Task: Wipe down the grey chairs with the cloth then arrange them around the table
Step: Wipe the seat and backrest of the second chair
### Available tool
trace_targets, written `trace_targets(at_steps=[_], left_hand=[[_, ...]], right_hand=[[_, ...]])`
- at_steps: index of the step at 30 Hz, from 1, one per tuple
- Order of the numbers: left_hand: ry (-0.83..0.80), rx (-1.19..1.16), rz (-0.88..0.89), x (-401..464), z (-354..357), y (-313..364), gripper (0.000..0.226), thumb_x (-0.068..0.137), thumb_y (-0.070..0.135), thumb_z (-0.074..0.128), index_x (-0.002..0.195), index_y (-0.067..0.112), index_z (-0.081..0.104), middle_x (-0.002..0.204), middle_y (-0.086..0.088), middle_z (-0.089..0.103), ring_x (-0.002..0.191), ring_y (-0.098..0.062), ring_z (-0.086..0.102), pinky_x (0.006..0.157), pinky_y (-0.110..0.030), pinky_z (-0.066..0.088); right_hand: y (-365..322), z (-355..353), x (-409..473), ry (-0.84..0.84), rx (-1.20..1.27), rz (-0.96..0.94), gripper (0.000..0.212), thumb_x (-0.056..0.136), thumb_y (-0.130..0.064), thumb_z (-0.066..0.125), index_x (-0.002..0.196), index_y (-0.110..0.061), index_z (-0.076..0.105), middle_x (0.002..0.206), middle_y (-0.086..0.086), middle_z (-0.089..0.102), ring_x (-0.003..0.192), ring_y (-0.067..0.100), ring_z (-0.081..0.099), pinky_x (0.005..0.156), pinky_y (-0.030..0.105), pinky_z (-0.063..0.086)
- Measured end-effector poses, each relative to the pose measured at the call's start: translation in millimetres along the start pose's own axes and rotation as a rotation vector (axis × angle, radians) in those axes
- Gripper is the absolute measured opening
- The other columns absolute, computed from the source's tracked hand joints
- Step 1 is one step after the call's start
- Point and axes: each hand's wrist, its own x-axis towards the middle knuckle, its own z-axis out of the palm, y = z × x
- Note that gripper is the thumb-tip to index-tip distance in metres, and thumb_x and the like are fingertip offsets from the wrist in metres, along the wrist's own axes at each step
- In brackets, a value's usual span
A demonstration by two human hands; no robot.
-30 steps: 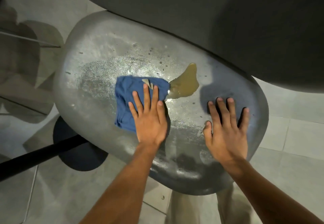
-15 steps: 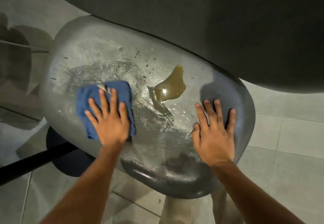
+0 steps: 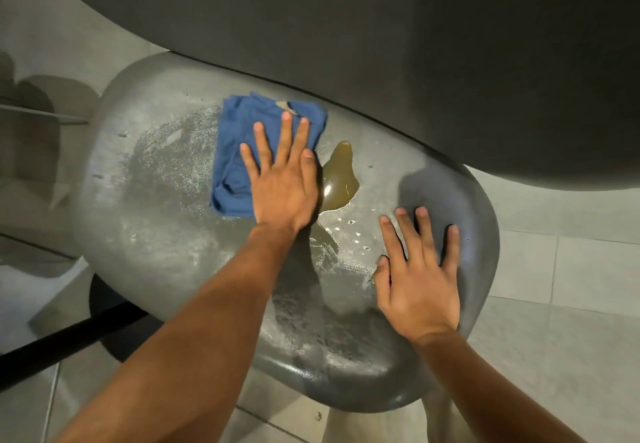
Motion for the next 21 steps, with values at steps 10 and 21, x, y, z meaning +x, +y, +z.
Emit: trace_targets(at_steps=[10, 21], left_hand=[[-0.121, -0.051, 0.390, -48.8, 12.0, 47.4, 0.055, 0.108, 0.037, 0.014, 0.162, 0.031, 0.022, 0.169, 0.013, 0.015, 0.159, -0.027, -0.005, 0.127, -0.055, -0.003], [-0.102, 0.154, 0.293, -77.8, -3.0, -55.2, 0.053, 0.109, 0.043, 0.020, 0.162, 0.037, 0.020, 0.171, 0.009, 0.012, 0.158, -0.031, 0.004, 0.125, -0.058, 0.012]], right_hand=[[2.3, -7.7, -0.4, 0.043, 0.118, -0.011, 0.055, 0.096, -0.024, 0.035, 0.148, -0.014, 0.050, 0.153, 0.008, 0.047, 0.152, 0.030, 0.029, 0.123, 0.061, 0.014], [39.7, -11.7, -37.2, 0.071, 0.186, 0.049, 0.056, 0.096, -0.020, 0.039, 0.150, -0.011, 0.047, 0.157, 0.007, 0.042, 0.154, 0.027, 0.023, 0.124, 0.058, 0.015]])
